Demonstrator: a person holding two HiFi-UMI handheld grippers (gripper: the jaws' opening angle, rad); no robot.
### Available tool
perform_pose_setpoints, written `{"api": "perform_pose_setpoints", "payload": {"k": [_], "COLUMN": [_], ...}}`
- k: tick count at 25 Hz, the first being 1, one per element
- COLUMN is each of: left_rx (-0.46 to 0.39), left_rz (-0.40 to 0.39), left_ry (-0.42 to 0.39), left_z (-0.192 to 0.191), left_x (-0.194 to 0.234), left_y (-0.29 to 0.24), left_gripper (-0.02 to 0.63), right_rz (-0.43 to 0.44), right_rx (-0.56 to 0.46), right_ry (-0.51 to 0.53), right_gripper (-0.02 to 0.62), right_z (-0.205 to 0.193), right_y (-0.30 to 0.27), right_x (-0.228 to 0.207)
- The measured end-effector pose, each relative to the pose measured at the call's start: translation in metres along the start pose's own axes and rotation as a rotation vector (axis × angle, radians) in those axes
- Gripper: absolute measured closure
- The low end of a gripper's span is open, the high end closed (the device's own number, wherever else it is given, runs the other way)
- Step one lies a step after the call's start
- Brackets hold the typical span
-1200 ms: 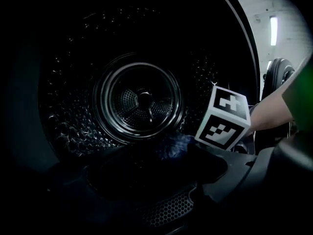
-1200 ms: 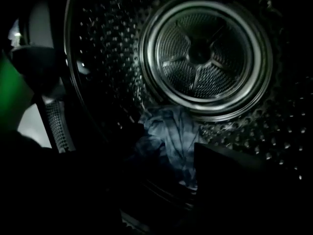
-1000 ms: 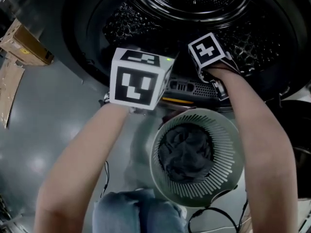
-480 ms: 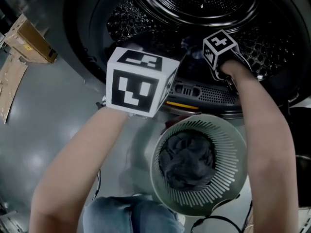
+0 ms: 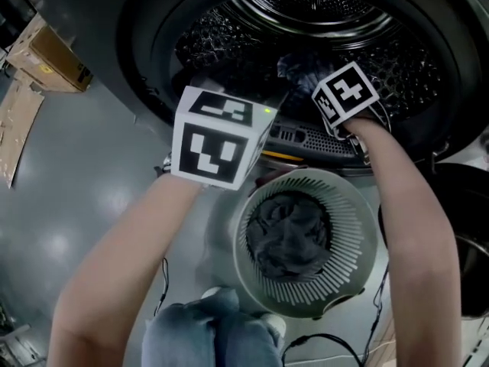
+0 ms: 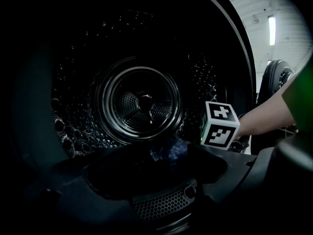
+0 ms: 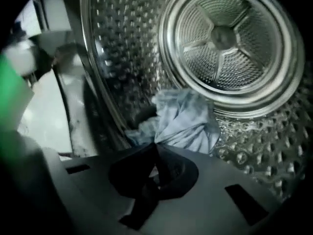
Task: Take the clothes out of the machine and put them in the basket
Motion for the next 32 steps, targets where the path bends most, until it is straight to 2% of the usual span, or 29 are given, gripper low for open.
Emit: {"api": "perform_pose_setpoints", "payload": {"k": [5, 10, 21, 32], "left_rx": [0.073, 0.123, 0.187, 0.231], "left_rz": [-0.007, -0.006, -0.021, -0.008], "left_ry": [0.046, 0.068, 0.110, 0.178], "left_z": [-0.007, -0.003, 0.021, 0.040], "left_x": [-0.006, -0.009, -0.034, -0.065], "left_y": [0.028, 0.060, 0.115, 0.159], "left_gripper": [0.249, 0.249, 0.249, 0.250], "right_rz": [0.012, 0.018, 0.067, 0.147], "right_rx": [-0.179, -0.269, -0.316, -0.288], "right_ry": [-0.006, -0.014, -0.106, -0.143], "right_gripper": [0.594, 0.594, 0.594, 0.594], "right_z": [0.002, 0.004, -0.045, -0.097], "right_y": [0.046, 0.086, 0.160, 0.228], "right_x": [0.023, 0.051, 0.084, 0.109]}}
Point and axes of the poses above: the fingertips, and each gripper's own axes: y backward along the fingers, x to its left, z out of its top, the point moved 3 cm from there along y, backward along the fingers, and after that the axes turned 10 degrees about x, right-handed, at the moved point
